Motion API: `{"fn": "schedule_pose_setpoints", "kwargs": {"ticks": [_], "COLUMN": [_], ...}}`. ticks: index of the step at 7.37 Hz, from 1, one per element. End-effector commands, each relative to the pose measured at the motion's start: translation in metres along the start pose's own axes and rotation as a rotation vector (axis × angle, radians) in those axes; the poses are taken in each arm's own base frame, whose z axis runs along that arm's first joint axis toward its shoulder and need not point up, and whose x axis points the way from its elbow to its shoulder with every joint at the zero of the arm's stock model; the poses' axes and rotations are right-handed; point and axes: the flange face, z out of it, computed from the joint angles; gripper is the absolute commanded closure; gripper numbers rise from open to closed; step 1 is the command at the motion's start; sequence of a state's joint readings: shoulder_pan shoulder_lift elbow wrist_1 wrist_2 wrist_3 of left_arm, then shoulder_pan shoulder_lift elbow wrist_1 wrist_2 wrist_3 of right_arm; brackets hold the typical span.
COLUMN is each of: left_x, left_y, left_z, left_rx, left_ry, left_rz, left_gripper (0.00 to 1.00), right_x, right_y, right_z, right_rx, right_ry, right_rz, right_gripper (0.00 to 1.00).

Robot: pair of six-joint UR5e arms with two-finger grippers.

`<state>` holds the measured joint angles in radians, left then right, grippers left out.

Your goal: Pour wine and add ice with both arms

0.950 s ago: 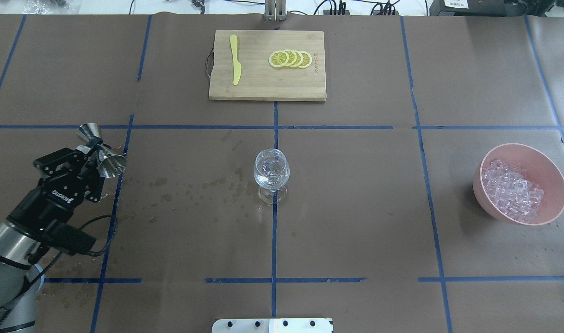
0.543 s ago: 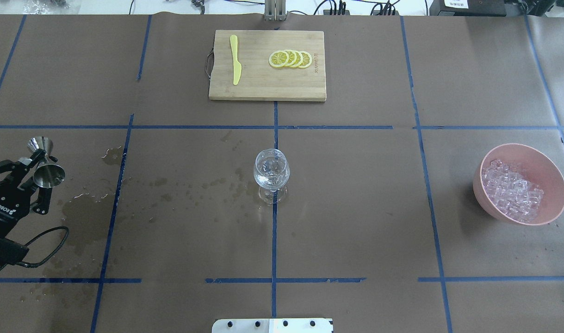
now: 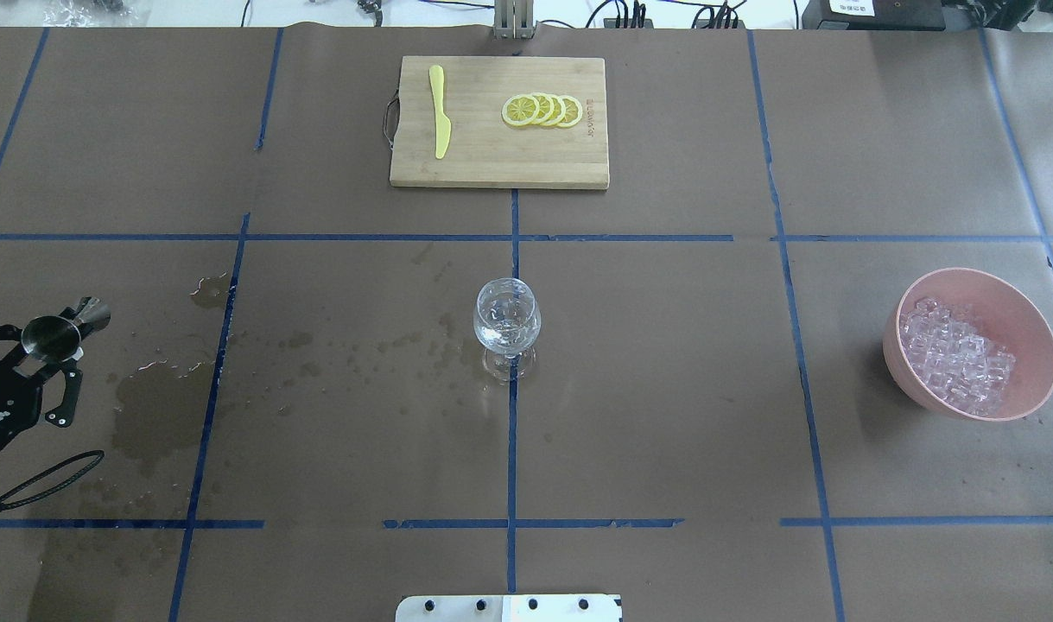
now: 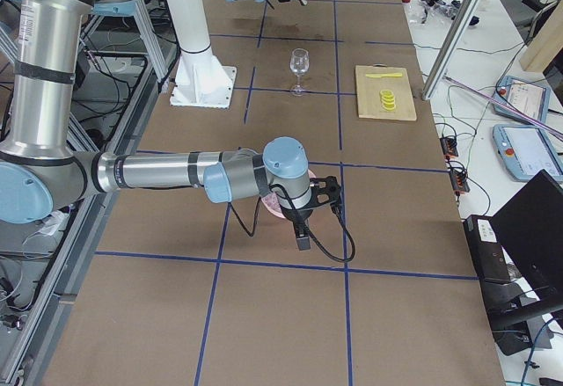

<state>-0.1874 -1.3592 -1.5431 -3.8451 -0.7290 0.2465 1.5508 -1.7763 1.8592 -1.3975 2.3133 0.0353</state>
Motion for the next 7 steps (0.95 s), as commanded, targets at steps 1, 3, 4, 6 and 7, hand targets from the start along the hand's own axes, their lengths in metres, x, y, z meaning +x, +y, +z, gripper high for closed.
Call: {"fn": "schedule_pose_setpoints", "kwargs": {"ticks": [1, 3, 4, 6, 7], "left_x": [0.000, -0.001, 0.000, 0.007, 0.011], "left_y": [0.011, 0.028, 0.032, 0.034, 0.033], "left_z": [-0.007, -0.012, -0.011, -0.008, -0.008], "left_rx": [-0.022, -0.054, -0.077, -0.111, -0.117], "left_ry": [0.048, 0.053, 0.057, 0.075, 0.110], "left_rz": [-0.187, -0.185, -0.174, -0.269, -0.331], "left_gripper": [1.00, 1.00, 1.00, 1.00, 1.00], "right_x": [-0.002, -0.002, -0.002, -0.003, -0.002], "right_y": [-0.001, -0.001, -0.002, -0.002, -0.002], "right_z": [-0.002, -0.002, -0.002, -0.002, -0.002], "right_rx": [0.003, 0.005, 0.006, 0.006, 0.006], "right_ry": [-0.002, 0.000, 0.000, -0.001, 0.000], "right_rz": [-0.003, -0.004, -0.005, -0.007, -0.005], "right_gripper": [0.00, 0.00, 0.00, 0.00, 0.00]}}
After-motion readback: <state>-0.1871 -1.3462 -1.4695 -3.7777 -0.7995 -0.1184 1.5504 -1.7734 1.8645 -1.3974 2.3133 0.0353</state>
